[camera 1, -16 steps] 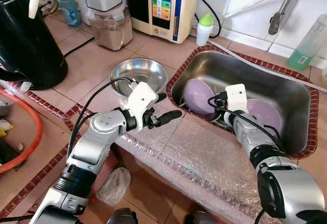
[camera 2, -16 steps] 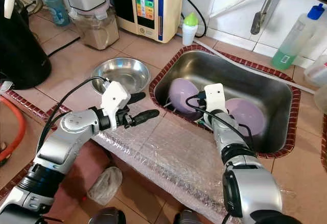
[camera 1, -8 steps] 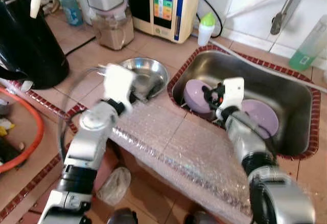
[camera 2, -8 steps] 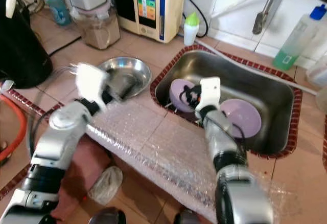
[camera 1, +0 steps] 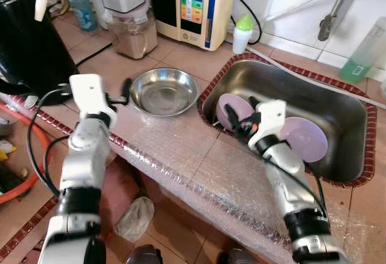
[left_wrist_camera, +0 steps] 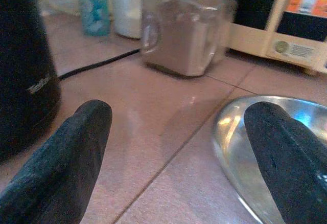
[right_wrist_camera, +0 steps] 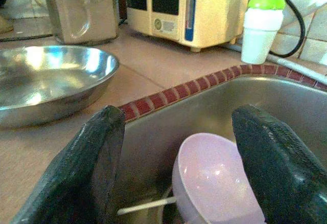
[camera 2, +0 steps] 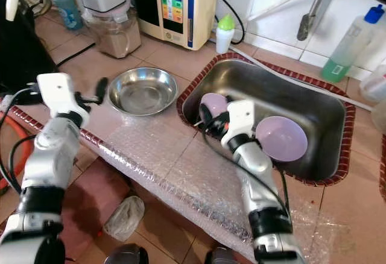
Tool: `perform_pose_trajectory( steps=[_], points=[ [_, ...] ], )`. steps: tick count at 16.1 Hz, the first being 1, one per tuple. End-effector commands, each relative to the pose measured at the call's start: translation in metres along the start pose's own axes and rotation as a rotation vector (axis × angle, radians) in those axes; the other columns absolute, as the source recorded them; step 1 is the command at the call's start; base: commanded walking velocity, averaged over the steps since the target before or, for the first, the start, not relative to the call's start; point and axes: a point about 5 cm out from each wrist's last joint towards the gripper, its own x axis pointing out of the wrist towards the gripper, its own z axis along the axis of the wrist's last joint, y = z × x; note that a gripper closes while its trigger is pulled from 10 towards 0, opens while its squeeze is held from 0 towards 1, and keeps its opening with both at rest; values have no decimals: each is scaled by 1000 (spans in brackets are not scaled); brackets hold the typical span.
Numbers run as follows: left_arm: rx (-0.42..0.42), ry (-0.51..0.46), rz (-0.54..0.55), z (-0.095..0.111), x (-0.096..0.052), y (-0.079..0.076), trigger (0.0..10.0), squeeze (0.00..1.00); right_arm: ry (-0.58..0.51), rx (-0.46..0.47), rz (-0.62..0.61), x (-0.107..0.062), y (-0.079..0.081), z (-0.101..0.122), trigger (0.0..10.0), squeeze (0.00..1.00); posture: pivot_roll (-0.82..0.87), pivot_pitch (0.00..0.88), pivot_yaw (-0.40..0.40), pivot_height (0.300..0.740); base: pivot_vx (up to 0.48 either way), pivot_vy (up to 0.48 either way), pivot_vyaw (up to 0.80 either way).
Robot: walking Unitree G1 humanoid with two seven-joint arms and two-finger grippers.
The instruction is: Kitchen organization
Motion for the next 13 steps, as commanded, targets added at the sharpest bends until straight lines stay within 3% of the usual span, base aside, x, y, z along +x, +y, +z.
perform_pose_trajectory(
  steps=[1, 2, 3, 5, 7, 8, 9, 10, 12, 13],
  points=[
    [-54, 44, 9, -4, 4, 0, 10000, 145, -13, -13, 16, 0, 1, 6, 10000, 0, 12, 34, 16, 740, 0, 0, 0],
    [-119, 102, 15, -10, 8, -1, 10000, 0, -9, -10, 16, -2, 0, 7, 10000, 0, 7, 35, 17, 740, 0, 0, 0],
    [-147, 129, 19, -12, 10, -1, 10000, 0, -5, -9, 17, -3, 1, 8, 10000, 0, 4, 35, 18, 740, 0, 0, 0],
    [-287, 197, -32, -16, 21, -10, 10000, 0, 6, -18, 44, -5, 4, 11, 10000, 0, -2, 35, 21, 740, 0, 0, 0],
    [-307, 200, -60, -14, 25, -16, 10000, 0, 10, -15, 56, -6, 7, 11, 10000, 0, -3, 36, 23, 740, 0, 0, 0],
    [-311, 231, -78, -16, 26, -21, 9216, 0, 18, -17, 68, -6, 10, 10, 10000, 0, -3, 37, 24, 740, 0, 0, 0],
    [-316, 265, -88, -19, 27, -23, 1020, 0, 22, -18, 81, -6, 13, 11, 10000, 0, -2, 41, 26, 740, 0, 0, 0],
    [-322, 305, -103, -23, 26, -25, 0, 0, 24, -23, 94, -5, 15, 11, 10000, 0, -2, 41, 28, 740, 0, 0, 0],
    [-346, 357, -126, -27, 24, -27, 0, 0, 2, -8, 123, -5, 19, 15, 10000, 0, 1, 42, 31, 740, 0, 0, 0],
    [-350, 375, -138, -29, 23, -25, 0, 0, -16, 46, 200, -7, 25, 19, 10000, 0, 3, 41, 35, 740, 0, 0, 0]
  ],
)
